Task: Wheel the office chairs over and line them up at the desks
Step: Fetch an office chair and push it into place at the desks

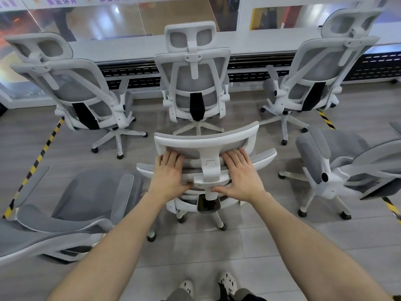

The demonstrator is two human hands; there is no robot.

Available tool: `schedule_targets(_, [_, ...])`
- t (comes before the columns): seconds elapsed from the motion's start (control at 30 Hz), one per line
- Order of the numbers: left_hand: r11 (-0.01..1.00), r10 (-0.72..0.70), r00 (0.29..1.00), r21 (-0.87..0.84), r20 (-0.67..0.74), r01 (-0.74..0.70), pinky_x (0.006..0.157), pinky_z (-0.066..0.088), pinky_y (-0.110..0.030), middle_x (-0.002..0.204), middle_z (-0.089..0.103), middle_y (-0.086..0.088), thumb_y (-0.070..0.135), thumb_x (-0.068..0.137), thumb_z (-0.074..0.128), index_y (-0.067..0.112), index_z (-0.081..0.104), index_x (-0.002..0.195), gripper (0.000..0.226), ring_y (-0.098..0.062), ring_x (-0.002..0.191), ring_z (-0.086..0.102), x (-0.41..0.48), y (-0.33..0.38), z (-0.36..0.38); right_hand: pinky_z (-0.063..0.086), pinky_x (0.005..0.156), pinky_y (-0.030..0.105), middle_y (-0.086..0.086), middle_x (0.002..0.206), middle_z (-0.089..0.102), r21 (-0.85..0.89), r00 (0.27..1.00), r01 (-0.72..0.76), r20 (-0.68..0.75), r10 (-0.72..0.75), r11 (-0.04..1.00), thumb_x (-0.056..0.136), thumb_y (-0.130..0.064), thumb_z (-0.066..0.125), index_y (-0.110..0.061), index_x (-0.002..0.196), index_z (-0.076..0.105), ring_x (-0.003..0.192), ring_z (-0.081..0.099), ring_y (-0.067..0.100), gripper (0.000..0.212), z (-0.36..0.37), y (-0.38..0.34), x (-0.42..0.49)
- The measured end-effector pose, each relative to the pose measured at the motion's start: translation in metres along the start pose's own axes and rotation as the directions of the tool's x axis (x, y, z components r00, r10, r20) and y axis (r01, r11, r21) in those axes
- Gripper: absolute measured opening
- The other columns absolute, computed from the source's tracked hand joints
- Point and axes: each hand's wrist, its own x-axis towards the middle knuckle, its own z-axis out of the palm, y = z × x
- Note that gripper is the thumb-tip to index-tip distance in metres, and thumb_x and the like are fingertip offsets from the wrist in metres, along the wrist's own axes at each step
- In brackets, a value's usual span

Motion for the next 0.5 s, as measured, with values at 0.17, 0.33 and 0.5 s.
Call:
schedule_targets(0.17, [0.993, 0.084, 0.992, 0.069, 0.098, -0.091, 0.114, 0.045, -0.047, 0.156, 0.051, -0.007, 0.052, 0.083, 0.079, 0.018, 0.050, 0.154, 0.085, -0.031, 0.150, 0.043, -0.016, -0.006, -0.024, 0.011, 0.139, 0.058, 0.009, 0.175, 0.034, -0.066, 0.988, -0.095, 0.114, 0.102, 0.993, 0.079, -0.096, 0.058, -0.011, 0.169, 0.033, 0.168, 0.021, 0.030, 0.126, -0.013, -0.016, -0.004])
schedule_targets(0.33, [0.973, 0.211, 0.943, 0.031, 0.258, -0.227, 0.120, 0.043, -0.045, 0.160, 0.050, -0.007, 0.055, 0.101, 0.064, 0.020, 0.052, 0.155, 0.066, -0.030, 0.147, 0.050, -0.043, -0.029, -0.049, 0.028, 0.132, 0.057, 0.004, 0.178, 0.027, -0.063, 0.943, -0.311, 0.102, 0.316, 0.948, 0.091, -0.064, 0.069, -0.018, 0.170, 0.026, 0.166, 0.022, 0.027, 0.101, -0.030, -0.066, -0.024])
schedule_targets(0.5, [0.971, 0.222, 0.882, -0.010, 0.416, -0.239, 0.107, 0.051, -0.044, 0.146, 0.063, -0.004, 0.054, 0.104, 0.060, 0.020, 0.057, 0.148, 0.056, -0.030, 0.132, 0.063, -0.093, -0.079, -0.065, 0.054, 0.108, 0.055, 0.011, 0.157, 0.045, 0.018, 0.793, -0.588, 0.208, 0.572, 0.809, 0.093, -0.052, 0.072, -0.018, 0.158, 0.034, 0.139, 0.053, 0.038, 0.082, -0.029, -0.142, -0.073])
